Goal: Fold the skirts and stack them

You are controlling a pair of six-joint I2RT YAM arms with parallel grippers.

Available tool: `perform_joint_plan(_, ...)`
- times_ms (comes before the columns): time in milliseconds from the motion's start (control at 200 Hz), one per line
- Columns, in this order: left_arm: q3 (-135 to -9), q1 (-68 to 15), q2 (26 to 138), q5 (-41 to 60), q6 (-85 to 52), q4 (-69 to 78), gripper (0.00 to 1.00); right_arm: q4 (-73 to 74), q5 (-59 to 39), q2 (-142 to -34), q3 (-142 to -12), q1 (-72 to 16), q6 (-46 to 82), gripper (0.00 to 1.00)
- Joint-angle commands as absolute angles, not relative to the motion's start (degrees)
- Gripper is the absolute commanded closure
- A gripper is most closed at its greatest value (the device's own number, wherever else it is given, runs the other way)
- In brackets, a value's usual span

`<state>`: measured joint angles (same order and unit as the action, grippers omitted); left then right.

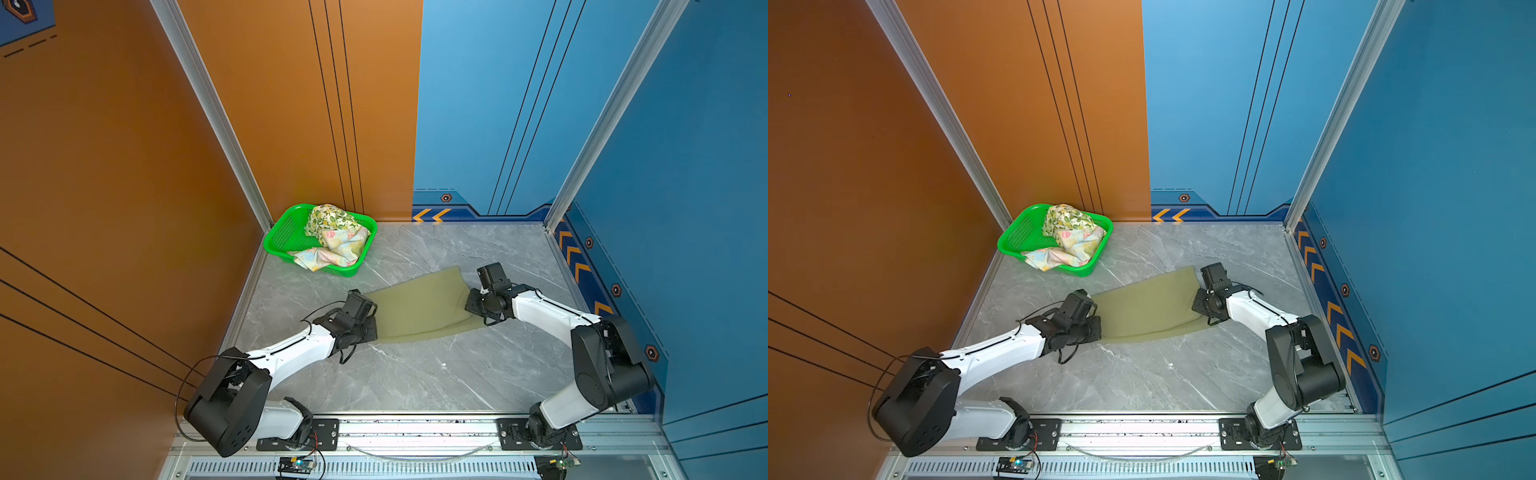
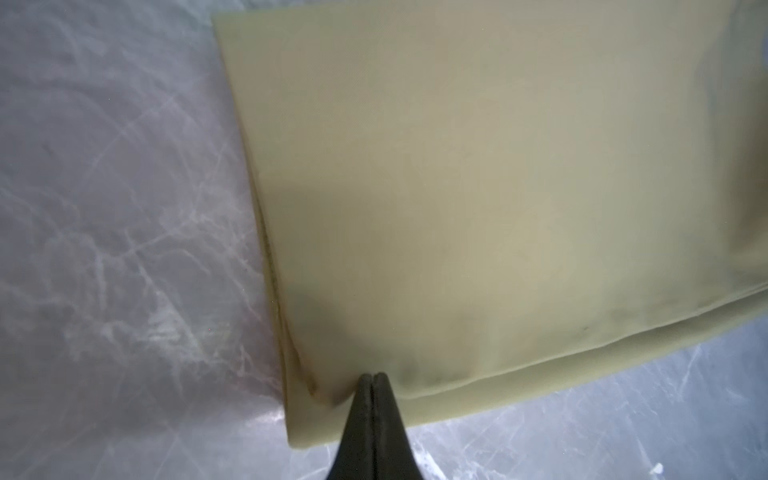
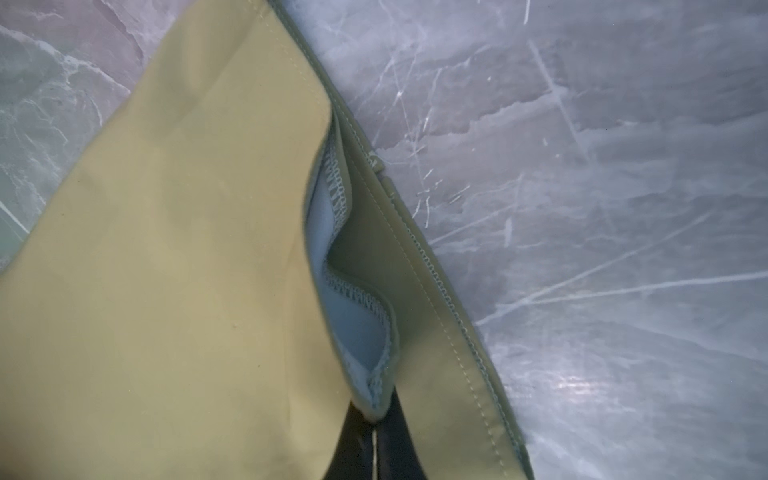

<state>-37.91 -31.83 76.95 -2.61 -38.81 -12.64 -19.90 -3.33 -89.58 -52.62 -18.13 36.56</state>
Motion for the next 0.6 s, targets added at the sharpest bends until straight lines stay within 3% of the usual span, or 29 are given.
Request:
perform_joint_plan(0,-39.98,-30.31,74.87,-1.94,-37.18,-14.59,1.00,-24.20,-1.04,-86.64,-55.50,-18.60,35.07,1.00)
perform_joint_plan(496,-37.11,-28.98,68.00,-0.60,-37.52,-17.16,1.00,-28.92,0.69,-80.87,-53.79,-20.43,35.59,1.00)
perform_joint_plan(551,-36.36,-29.17,68.34,-0.20,-37.91,-16.65,0.92,-28.88,0.62,-80.88,-53.04,-20.54,35.60,1.00)
perform_joint_plan(591,-35.66,-29.22,68.67,0.01,-38.18,-16.24,0.81,-28.62,0.66,-80.94,-52.45,-20.57,35.65,1.00)
